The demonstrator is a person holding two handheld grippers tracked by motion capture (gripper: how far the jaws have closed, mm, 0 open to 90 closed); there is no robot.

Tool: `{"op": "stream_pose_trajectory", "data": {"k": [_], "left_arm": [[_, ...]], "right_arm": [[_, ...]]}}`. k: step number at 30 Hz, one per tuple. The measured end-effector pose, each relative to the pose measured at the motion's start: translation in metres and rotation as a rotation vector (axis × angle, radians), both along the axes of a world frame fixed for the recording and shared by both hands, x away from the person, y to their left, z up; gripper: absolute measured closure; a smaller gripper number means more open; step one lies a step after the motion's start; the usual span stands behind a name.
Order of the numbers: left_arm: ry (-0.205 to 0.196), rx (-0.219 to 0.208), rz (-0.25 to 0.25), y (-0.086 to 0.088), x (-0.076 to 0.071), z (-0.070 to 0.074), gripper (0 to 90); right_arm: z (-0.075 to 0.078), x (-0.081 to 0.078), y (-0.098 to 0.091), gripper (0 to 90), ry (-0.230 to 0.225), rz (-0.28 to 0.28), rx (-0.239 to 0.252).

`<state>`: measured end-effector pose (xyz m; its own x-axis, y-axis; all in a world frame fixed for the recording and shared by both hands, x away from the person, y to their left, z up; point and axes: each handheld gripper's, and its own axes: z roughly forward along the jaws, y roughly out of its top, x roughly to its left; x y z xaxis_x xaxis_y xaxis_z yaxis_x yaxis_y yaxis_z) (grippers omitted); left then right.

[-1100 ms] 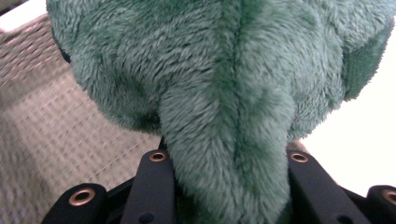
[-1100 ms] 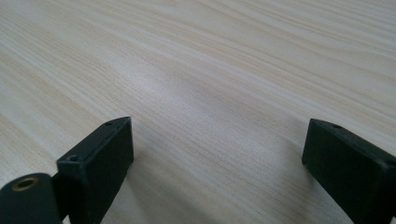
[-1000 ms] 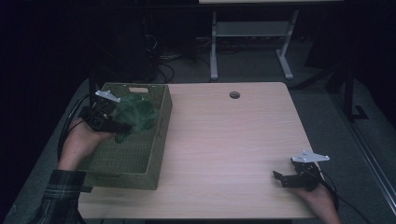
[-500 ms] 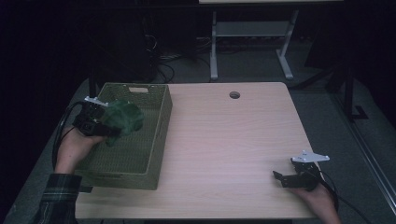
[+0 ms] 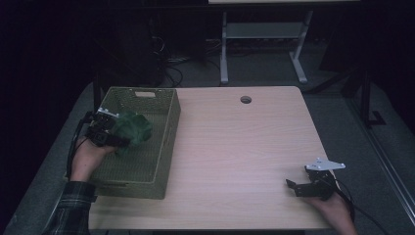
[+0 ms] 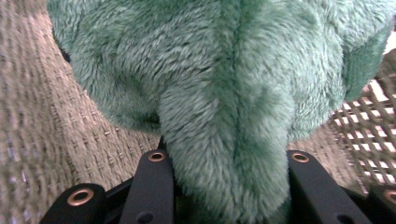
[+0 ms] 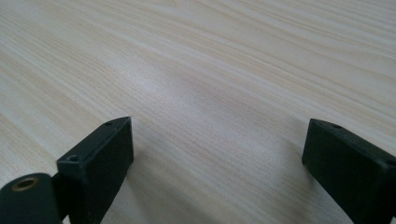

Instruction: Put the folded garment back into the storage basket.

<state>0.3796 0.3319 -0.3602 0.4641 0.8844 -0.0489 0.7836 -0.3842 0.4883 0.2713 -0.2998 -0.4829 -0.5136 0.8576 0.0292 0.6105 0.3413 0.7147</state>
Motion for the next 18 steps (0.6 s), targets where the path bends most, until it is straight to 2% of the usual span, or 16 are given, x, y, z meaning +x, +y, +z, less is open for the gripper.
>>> {"op": "stream_pose_trajectory", "data": {"k": [4, 13, 18], "left_arm": [[0.005, -0.006, 0.012, 0.001, 0.007, -0.013, 66.7], [0.045, -0.003, 0.035, 0.002, 0.013, -0.041, 66.0], [0.055, 0.007, 0.037, 0.002, 0.014, -0.044, 63.3]], "right_arm": [[0.0, 0.0, 0.0, 8.5, 0.0, 0.0, 0.0], [0.0, 0.0, 0.0, 8.5, 0.0, 0.0, 0.0], [0.0, 0.0, 0.0, 8.5, 0.0, 0.0, 0.0]]}}
